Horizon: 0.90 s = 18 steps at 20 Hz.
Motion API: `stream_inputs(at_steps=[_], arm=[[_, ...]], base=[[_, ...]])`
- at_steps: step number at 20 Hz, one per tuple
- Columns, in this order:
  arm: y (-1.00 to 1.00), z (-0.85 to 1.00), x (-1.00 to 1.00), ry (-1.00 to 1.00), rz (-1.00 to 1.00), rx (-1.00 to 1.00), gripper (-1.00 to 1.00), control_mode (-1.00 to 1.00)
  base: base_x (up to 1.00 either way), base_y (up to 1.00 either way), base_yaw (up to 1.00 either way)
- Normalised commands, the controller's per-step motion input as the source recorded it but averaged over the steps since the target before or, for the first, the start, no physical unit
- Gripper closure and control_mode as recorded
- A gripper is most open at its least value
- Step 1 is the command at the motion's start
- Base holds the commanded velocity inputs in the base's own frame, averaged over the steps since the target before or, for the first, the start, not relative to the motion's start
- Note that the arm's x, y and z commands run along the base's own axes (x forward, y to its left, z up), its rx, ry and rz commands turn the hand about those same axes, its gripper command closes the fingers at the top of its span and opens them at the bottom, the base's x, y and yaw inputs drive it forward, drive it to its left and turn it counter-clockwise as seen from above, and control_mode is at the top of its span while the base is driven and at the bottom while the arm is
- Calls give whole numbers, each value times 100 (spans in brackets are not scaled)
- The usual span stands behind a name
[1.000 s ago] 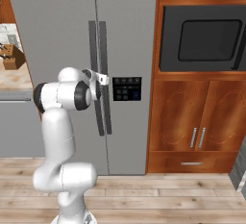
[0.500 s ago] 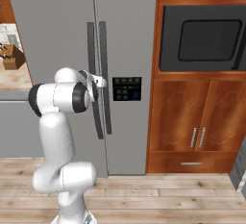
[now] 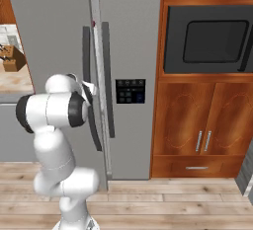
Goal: Retrieve the steak from the fridge and place it on the saucepan with marinade on the stove.
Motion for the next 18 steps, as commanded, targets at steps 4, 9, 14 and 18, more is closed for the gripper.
stream_inputs(at_steps=[4,9,14,18], arm=[[76,0,-83,10,0,0,100,-100],[85,0,-81,10,0,0,-100,-100],[75,40,-83,10,-4,0,-100,-100],[49,94,-99,10,-5,0,-100,-100]], base=[[0,0,0],[0,0,0],[0,0,0],[0,0,0]])
